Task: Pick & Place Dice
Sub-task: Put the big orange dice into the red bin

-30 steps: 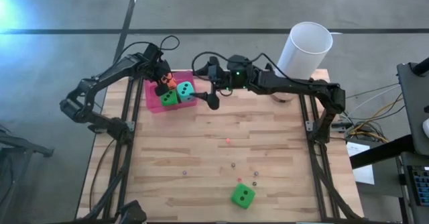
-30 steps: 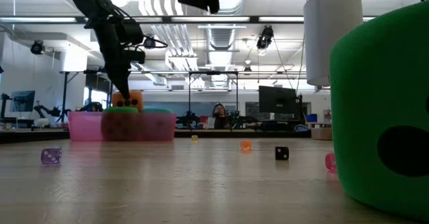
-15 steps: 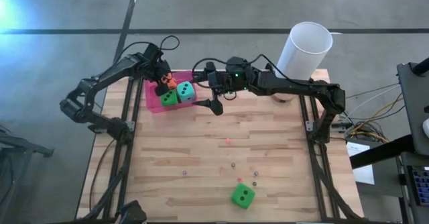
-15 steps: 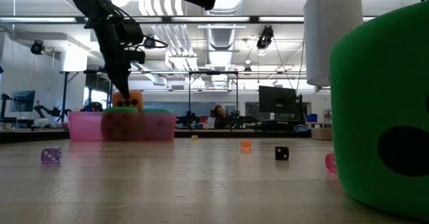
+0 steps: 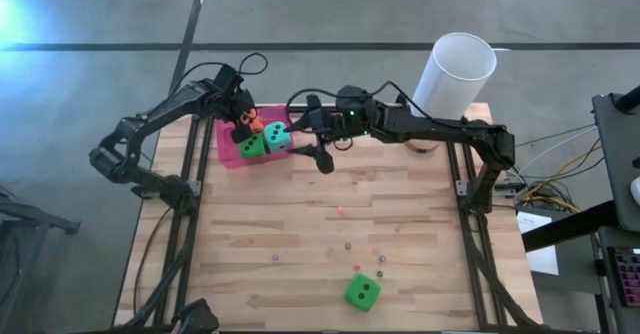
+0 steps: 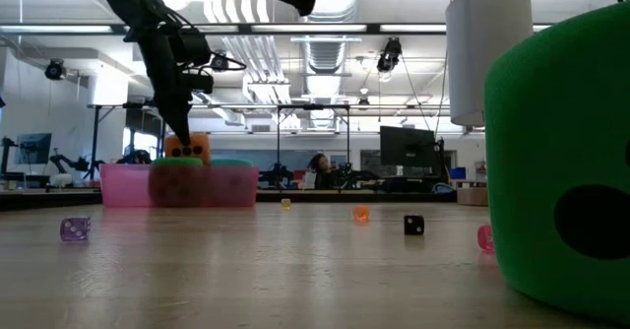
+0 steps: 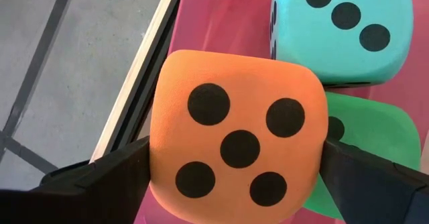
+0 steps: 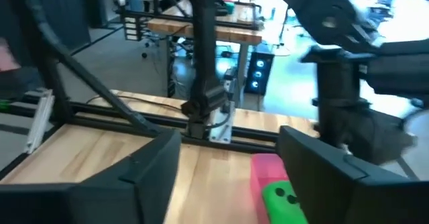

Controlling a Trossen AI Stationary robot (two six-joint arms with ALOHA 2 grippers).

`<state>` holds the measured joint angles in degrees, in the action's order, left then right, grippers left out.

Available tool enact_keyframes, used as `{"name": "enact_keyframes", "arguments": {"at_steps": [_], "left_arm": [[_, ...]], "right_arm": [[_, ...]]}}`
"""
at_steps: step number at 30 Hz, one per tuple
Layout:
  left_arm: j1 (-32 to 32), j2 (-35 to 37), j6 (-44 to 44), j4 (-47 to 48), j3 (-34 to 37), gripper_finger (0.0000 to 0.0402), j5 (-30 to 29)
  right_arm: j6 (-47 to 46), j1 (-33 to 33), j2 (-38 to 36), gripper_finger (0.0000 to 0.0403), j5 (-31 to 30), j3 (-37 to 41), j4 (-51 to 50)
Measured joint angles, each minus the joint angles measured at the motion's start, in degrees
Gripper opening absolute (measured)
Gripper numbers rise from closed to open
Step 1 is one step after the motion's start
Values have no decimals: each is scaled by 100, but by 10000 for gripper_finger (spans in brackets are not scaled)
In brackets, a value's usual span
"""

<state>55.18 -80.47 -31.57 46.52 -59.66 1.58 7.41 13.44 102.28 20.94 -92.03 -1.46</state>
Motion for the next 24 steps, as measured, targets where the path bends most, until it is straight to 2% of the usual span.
{"name": "enact_keyframes", "arguments": {"at_steps": [6, 13, 19, 24], "left_arm": [[0, 0, 2, 0, 0, 397, 0], [2, 0, 3, 0, 0, 397, 2], [2, 0, 2, 0, 0, 397, 33], [2, 0, 0, 0, 0, 397, 42]], "right_arm": [[-260, 243, 0, 175, -75, -3, 36], [-213, 380, 150, 115, -940, 20, 32], [-436, 369, 797, 84, -1058, 16, 377], [-635, 503, 1470, 62, -1058, -520, 674]]}}
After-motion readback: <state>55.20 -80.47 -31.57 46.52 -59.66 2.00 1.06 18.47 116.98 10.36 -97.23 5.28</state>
